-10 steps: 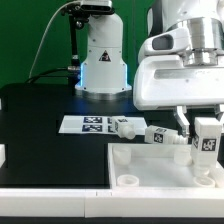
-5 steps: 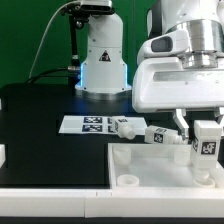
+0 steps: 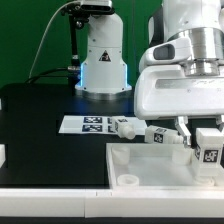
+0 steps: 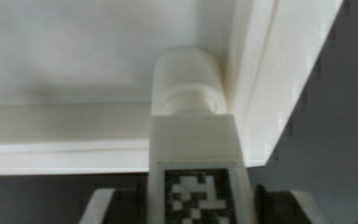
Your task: Assemble one leg
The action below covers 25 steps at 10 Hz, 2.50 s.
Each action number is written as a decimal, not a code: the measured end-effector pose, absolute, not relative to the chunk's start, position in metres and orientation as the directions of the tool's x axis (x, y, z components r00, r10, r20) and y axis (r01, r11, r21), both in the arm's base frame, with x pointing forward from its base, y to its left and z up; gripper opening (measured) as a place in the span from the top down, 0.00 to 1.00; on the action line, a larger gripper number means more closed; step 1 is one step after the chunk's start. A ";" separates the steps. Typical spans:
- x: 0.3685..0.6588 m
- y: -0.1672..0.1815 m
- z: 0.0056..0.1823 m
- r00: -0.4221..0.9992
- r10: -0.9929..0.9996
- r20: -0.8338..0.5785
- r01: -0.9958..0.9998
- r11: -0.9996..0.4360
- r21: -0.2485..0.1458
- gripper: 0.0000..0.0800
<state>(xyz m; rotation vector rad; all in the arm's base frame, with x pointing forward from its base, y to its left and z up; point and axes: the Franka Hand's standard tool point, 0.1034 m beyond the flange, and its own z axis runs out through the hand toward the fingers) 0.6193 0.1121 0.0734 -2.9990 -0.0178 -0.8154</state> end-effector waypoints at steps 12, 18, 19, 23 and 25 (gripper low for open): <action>0.623 0.116 0.092 0.925 -0.008 0.380 0.018 -0.998 -0.066 0.19; 0.640 0.112 0.089 0.999 -0.035 0.034 -0.031 -0.993 -0.118 0.19; 0.639 0.115 0.086 0.999 -0.035 0.039 -0.030 -0.993 -0.117 0.19; 0.640 0.114 0.086 0.993 -0.113 0.030 -0.109 -0.987 -0.120 0.55; 0.640 0.111 0.086 0.970 -0.241 0.015 -0.237 -0.964 -0.121 0.63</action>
Offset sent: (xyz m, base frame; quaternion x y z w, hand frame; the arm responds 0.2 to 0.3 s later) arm -0.0025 0.0014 -0.0142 -0.0186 0.0099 0.0085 0.9997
